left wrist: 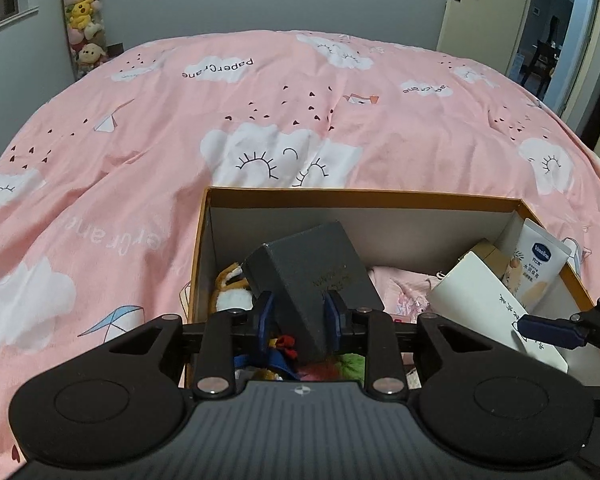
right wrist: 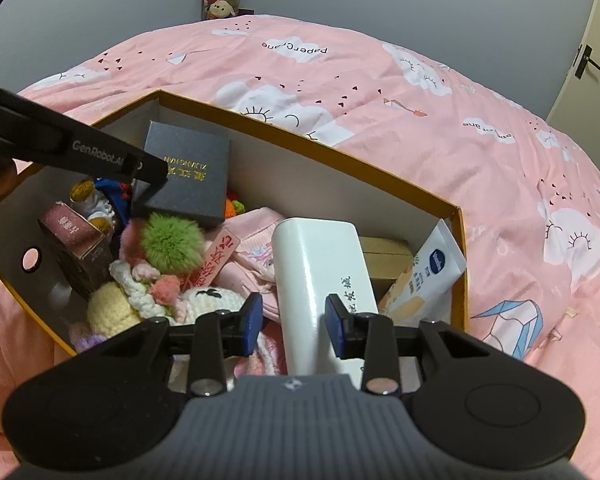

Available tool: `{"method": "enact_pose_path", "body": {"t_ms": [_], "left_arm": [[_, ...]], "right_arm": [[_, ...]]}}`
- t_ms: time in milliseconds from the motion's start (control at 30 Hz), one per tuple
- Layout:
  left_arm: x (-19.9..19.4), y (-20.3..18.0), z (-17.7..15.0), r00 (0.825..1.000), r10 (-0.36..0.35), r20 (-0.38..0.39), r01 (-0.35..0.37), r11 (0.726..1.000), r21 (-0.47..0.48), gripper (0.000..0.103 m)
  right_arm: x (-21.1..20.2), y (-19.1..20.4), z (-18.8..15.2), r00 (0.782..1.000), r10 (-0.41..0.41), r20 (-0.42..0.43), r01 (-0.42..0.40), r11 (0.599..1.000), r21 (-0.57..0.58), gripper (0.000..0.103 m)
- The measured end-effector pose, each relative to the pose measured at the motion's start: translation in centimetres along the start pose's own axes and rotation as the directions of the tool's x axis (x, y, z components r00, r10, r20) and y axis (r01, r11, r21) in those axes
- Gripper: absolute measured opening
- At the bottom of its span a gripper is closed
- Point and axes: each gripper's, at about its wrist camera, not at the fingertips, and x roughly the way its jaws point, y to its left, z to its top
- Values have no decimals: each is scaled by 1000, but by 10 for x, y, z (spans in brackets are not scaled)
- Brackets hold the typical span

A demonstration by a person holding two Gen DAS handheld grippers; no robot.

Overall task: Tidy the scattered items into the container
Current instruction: 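Lower the grey box and white case into the box and open both grippers, then withdraw both grippers upward from the filled box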

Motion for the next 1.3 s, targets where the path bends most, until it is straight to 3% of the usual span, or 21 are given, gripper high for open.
{"method": "enact_pose_path", "body": {"t_ms": [200, 300, 367, 500, 667, 1067, 1300], "left_arm": [[-13, -4, -4, 999, 7, 49, -8, 1000, 28, 33], [-32, -10, -3, 994, 0, 106, -6, 998, 56, 41], [-45, -12, -2, 991, -10, 136, 2, 998, 60, 55], [-69, -20, -1, 982, 9, 191, -22, 998, 66, 56], [-95, -24, -3, 968, 25, 252, -41, 997, 59, 69], [-128, -29, -19, 936, 86, 342, -96, 995, 13, 87], [-126, -34, -34, 934, 116, 338, -123, 992, -2, 87]], "right_arm": [[-6, -1, 0, 1000, -1, 14, 1, 999, 33, 52], [-14, -2, 2, 999, -7, 38, 5, 998, 55, 57], [-21, -3, 4, 998, -9, 59, 5, 997, 78, 61], [-37, -4, 7, 995, -2, 98, -11, 992, 128, 68], [-57, -3, 10, 990, 9, 143, -36, 982, 184, 73], [-91, -2, 7, 972, -27, 234, -36, 964, 264, 85], [-98, -2, -6, 962, -45, 269, -43, 948, 314, 86]]}}
